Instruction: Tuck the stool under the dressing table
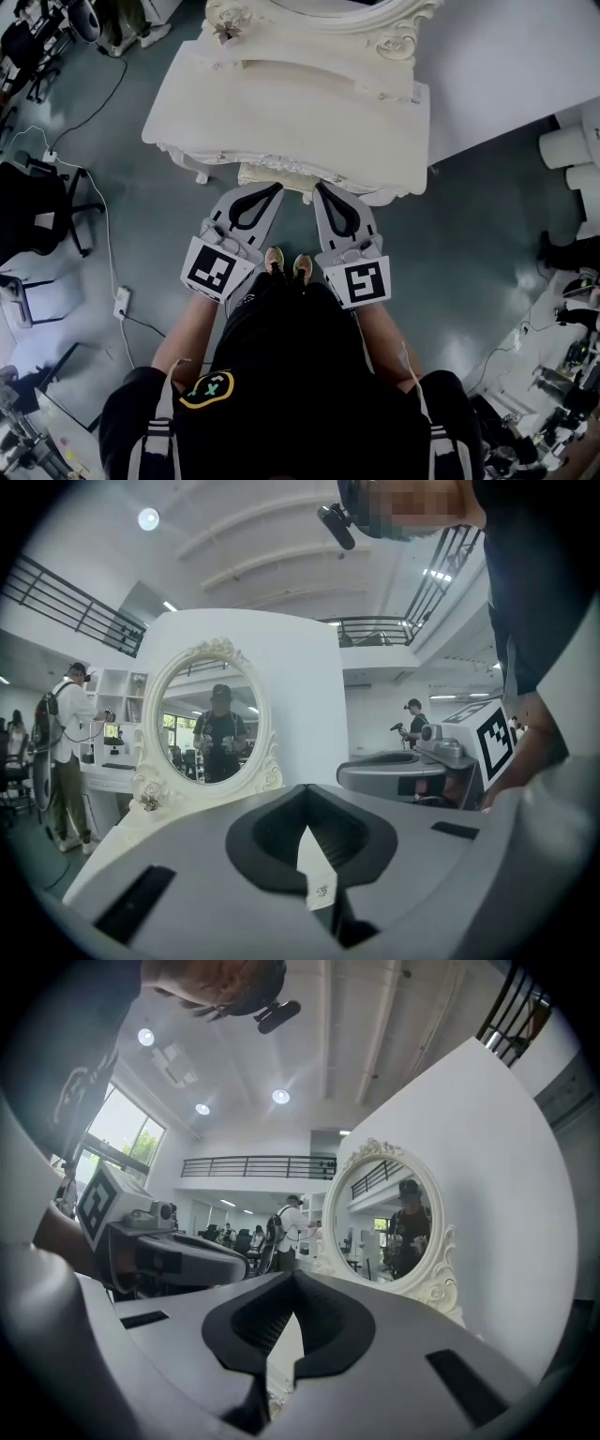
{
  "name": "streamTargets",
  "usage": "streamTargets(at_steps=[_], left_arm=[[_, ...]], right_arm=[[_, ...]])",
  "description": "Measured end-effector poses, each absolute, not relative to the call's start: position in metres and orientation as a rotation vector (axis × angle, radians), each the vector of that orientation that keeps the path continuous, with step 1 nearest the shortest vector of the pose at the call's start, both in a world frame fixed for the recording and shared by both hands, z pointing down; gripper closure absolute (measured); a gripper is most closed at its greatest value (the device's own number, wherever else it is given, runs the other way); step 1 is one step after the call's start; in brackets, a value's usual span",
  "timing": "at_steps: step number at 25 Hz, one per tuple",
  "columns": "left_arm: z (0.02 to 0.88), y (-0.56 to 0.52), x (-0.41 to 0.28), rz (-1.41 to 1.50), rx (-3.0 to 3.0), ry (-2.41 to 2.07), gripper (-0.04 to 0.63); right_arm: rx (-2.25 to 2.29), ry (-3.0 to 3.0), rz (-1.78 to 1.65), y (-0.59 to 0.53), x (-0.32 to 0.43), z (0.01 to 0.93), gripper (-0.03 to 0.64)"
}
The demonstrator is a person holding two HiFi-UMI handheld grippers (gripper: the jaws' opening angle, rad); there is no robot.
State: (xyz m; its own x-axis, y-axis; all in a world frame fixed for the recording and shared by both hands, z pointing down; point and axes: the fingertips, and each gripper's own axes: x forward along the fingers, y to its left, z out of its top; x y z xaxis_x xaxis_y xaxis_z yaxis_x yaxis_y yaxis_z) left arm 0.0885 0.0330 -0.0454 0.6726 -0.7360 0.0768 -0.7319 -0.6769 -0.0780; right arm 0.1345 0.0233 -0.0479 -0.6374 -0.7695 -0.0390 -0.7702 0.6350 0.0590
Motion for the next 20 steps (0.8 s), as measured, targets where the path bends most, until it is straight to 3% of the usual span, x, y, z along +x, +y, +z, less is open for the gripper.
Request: streamTargets(at_steps=[20], left_arm=[[-0.051,0.03,0.104,-0.165,-2.808,1.206,0.577]], right_arm=[[-1.307,2.849,0.161,0.021,0.141,-0.051,0.597]])
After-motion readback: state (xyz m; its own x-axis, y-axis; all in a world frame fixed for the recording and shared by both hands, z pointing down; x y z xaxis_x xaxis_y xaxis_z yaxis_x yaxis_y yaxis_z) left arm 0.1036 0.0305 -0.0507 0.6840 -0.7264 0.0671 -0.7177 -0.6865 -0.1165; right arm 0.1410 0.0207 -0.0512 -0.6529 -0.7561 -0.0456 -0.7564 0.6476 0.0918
